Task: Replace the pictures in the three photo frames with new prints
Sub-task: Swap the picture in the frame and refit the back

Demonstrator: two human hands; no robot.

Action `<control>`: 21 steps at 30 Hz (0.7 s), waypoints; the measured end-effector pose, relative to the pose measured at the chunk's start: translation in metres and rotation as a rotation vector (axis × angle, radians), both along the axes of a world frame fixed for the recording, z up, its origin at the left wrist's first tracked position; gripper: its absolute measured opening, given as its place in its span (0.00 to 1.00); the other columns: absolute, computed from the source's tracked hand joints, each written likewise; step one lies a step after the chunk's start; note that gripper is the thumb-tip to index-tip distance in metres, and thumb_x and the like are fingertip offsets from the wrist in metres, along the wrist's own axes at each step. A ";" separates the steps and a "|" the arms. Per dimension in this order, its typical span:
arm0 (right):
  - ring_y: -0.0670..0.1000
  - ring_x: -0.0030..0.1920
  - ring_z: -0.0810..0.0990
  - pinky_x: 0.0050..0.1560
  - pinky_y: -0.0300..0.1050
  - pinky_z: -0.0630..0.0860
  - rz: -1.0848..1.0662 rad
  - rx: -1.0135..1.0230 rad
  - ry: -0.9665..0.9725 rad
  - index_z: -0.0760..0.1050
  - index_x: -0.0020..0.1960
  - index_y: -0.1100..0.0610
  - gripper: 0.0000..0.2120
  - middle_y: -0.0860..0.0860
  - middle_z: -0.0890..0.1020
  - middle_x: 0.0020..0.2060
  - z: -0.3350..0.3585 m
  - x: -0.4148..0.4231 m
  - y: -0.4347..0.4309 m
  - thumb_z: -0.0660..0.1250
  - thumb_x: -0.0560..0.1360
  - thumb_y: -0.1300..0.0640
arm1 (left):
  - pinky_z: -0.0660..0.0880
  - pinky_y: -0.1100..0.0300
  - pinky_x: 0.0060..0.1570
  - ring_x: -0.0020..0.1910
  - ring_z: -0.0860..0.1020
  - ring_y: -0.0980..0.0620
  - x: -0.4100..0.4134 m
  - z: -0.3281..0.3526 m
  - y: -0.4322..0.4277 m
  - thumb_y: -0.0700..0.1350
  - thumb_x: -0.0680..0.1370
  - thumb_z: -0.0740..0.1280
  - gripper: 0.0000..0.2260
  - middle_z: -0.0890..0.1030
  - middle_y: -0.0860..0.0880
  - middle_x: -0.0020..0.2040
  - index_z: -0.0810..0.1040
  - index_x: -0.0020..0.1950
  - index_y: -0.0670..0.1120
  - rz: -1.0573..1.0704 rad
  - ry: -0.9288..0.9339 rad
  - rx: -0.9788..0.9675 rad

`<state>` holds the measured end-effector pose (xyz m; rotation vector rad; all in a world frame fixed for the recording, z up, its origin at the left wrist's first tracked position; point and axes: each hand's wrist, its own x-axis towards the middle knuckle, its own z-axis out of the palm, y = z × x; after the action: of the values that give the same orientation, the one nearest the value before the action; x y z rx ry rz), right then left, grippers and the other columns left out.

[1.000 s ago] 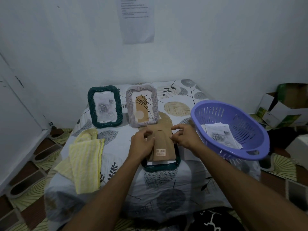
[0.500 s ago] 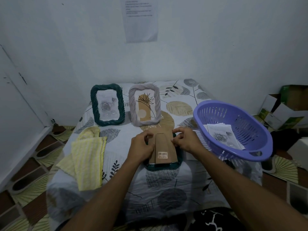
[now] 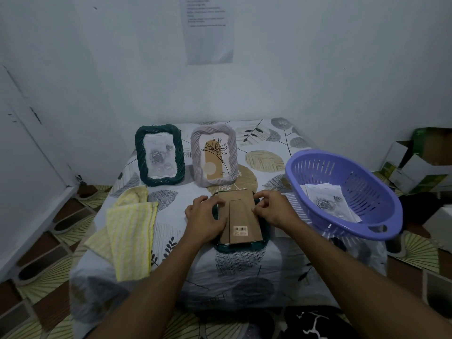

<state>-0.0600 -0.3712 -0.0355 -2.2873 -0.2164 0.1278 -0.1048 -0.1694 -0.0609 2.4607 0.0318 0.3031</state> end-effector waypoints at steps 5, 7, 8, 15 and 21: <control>0.52 0.44 0.82 0.41 0.41 0.74 0.039 -0.125 -0.023 0.75 0.64 0.59 0.19 0.54 0.84 0.41 -0.001 0.005 0.001 0.70 0.74 0.61 | 0.53 0.52 0.67 0.72 0.59 0.52 -0.001 -0.006 0.002 0.49 0.73 0.69 0.17 0.73 0.50 0.67 0.74 0.62 0.54 -0.013 0.008 0.020; 0.50 0.44 0.80 0.44 0.41 0.75 0.090 -0.227 -0.061 0.75 0.64 0.58 0.18 0.53 0.84 0.43 -0.001 0.006 0.000 0.70 0.74 0.58 | 0.53 0.52 0.67 0.72 0.60 0.51 -0.001 -0.008 0.000 0.50 0.75 0.68 0.17 0.73 0.50 0.68 0.75 0.63 0.53 -0.023 0.003 0.048; 0.49 0.44 0.80 0.45 0.41 0.75 0.122 -0.286 -0.089 0.76 0.63 0.57 0.18 0.53 0.84 0.45 0.000 0.005 0.000 0.70 0.74 0.57 | 0.53 0.52 0.67 0.72 0.60 0.51 -0.002 -0.009 -0.001 0.50 0.75 0.67 0.17 0.73 0.51 0.68 0.75 0.64 0.52 -0.029 -0.005 0.058; 0.52 0.46 0.76 0.44 0.40 0.67 0.210 -0.385 -0.243 0.80 0.58 0.53 0.13 0.52 0.77 0.44 -0.008 0.002 0.002 0.68 0.75 0.51 | 0.58 0.51 0.67 0.70 0.64 0.49 -0.008 -0.014 -0.006 0.49 0.75 0.67 0.16 0.74 0.48 0.68 0.78 0.62 0.47 0.024 -0.108 0.082; 0.53 0.46 0.76 0.43 0.43 0.70 0.213 -0.390 -0.322 0.80 0.50 0.57 0.11 0.53 0.76 0.45 -0.012 -0.002 0.002 0.67 0.75 0.50 | 0.62 0.51 0.68 0.68 0.66 0.50 -0.010 -0.013 -0.005 0.47 0.75 0.68 0.15 0.77 0.49 0.63 0.78 0.61 0.47 0.003 -0.135 -0.024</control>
<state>-0.0621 -0.3696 -0.0480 -2.6600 -0.6517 -0.1010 -0.1147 -0.1746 -0.0742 2.4115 -0.0179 0.4667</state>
